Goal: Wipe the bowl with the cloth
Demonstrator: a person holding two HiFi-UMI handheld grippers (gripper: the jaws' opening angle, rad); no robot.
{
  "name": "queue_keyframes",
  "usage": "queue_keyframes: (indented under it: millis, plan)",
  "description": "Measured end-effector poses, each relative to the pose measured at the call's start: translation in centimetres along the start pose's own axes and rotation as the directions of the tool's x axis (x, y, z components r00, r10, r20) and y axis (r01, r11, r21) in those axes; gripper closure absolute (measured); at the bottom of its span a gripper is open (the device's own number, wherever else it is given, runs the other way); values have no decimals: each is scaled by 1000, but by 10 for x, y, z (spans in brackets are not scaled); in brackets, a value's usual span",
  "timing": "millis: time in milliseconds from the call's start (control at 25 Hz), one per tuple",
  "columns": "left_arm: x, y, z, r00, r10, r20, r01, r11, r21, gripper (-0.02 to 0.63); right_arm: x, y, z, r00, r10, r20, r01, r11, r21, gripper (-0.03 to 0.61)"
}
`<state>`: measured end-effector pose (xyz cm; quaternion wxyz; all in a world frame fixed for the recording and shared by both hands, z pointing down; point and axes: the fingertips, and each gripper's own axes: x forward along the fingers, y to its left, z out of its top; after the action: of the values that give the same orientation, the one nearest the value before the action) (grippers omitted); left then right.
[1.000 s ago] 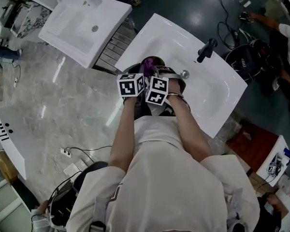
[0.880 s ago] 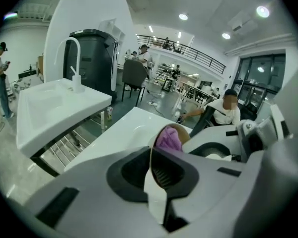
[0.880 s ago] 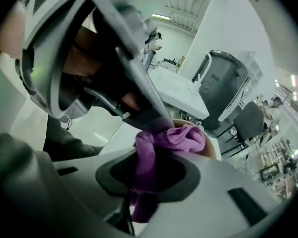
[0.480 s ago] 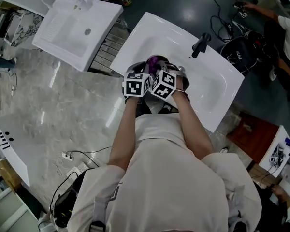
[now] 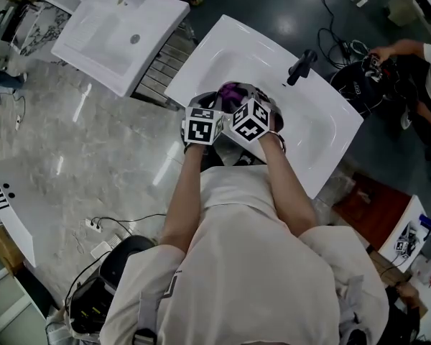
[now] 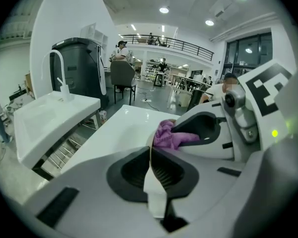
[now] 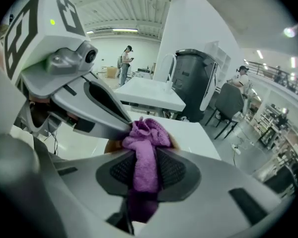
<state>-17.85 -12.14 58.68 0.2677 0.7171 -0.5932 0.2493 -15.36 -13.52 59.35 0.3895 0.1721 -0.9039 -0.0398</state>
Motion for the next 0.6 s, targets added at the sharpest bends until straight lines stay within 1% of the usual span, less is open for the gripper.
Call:
queue_keyframes:
  millis: [120,200,280,440,600]
  plan:
    - [2,-4,0,1000,-19,2,19,1000,-3,590,-6,-16,-6,998,-60,23,58,996,68,482]
    - [3,-6,2,1000,-23,3,23,1000,2,588,-11,-24,-9,996,-91,21,89,993,81,482]
    - [3,-5,6,1000,-22,10,22,1000,-9,588,-14,-30,-11,994,-113,16,111,990,90,482]
    - [2,-1,13,998,-7,54,11,998,-62,589,-20,-38,-17,989,-150,1,149,986,76,483]
    - [0,5,17,996,29,83,-23,997,-71,591,-22,-35,-18,990,-138,3,137,989,48,483]
